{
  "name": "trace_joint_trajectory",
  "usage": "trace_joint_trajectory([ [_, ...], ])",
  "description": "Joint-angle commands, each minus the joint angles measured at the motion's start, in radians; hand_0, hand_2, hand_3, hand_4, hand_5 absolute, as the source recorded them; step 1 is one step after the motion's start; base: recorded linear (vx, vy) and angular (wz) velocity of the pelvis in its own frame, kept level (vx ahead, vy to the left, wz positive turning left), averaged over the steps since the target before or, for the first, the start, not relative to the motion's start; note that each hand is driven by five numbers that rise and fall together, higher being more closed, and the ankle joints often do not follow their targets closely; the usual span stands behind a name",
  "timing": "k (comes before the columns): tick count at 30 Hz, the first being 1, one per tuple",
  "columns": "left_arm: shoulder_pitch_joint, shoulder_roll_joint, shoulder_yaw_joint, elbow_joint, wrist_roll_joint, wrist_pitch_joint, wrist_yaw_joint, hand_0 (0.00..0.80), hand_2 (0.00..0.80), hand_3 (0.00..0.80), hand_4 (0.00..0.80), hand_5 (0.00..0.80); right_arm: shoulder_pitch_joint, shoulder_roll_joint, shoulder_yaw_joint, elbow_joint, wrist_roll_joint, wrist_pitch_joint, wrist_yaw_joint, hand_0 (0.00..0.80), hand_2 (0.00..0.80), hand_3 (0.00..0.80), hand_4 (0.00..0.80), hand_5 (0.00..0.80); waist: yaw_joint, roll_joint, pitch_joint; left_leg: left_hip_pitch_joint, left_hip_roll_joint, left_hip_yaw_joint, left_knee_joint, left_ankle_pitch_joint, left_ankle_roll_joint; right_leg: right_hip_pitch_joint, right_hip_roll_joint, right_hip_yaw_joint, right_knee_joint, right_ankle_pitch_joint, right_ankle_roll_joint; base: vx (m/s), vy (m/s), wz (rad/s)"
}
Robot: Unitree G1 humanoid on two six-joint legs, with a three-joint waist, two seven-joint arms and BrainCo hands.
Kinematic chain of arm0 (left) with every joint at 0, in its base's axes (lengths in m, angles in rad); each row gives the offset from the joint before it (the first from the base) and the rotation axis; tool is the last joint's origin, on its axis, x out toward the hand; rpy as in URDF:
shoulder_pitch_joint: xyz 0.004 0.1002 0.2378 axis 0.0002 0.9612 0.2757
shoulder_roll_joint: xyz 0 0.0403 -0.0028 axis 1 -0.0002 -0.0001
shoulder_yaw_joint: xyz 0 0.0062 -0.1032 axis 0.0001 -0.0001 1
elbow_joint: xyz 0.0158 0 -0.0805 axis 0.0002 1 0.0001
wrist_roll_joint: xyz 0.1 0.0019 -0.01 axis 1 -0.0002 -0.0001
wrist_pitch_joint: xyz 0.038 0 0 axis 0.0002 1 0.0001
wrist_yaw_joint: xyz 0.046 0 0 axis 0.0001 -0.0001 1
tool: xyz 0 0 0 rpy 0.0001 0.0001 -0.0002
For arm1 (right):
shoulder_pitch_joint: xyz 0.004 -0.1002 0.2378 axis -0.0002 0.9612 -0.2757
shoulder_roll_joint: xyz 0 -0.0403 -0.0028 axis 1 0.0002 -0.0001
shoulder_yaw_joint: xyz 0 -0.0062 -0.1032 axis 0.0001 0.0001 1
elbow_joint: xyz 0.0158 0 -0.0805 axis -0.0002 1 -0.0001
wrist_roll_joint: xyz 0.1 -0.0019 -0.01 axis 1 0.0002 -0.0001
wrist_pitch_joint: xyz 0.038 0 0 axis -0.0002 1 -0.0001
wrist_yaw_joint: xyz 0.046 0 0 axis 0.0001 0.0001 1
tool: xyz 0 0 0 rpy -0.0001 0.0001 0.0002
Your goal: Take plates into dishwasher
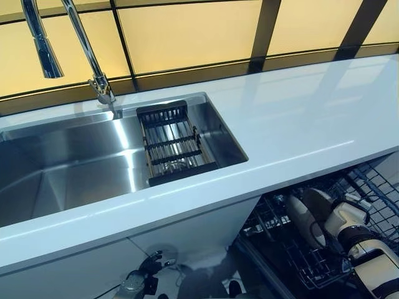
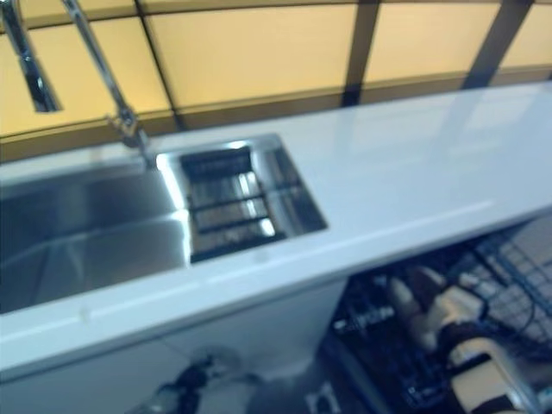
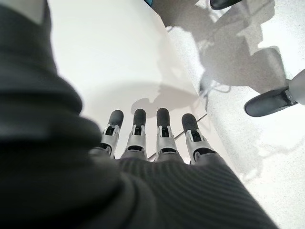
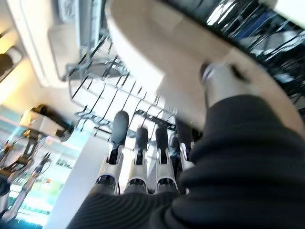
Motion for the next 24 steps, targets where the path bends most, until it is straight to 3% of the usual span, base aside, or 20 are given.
trace_joint_trajectory([
  [1,-0.054,0.007,0.0,0.032,0.03,-0.019,-0.005,0.0,0.0,0.0,0.0,0.0,-0.047,0.003,-0.006,0.0,0.012,-0.01,0.004,0.0,0.0,0.0,0.0,0.0,0.029,-0.031,0.02,0.029,-0.057,-0.046,0.0,-0.062,0.064,-0.03,0.031,-0.027,0.003,0.03,0.002,0.0,0.0,0.0],
  [16,-0.06,0.007,0.016,0.051,0.034,-0.021,-0.002,0.0,0.0,0.0,0.0,0.0,-0.04,-0.037,-0.04,-0.076,-0.009,0.004,0.056,0.0,0.0,0.0,0.0,0.0,0.009,-0.049,0.017,0.043,-0.053,-0.037,0.0,-0.065,0.062,-0.024,0.038,-0.01,0.003,0.031,0.0,0.0,0.0,0.0],
  [24,-0.064,0.018,0.052,0.046,0.026,-0.009,0.006,0.0,0.0,0.0,0.0,0.0,-0.031,-0.167,-0.13,-0.245,-0.01,0.027,0.221,0.0,0.0,0.0,0.0,0.0,-0.021,-0.076,0.024,0.051,-0.048,-0.022,0.0,-0.066,0.06,-0.026,0.047,0.01,0.003,0.039,0.0,0.0,0.0,0.0],
])
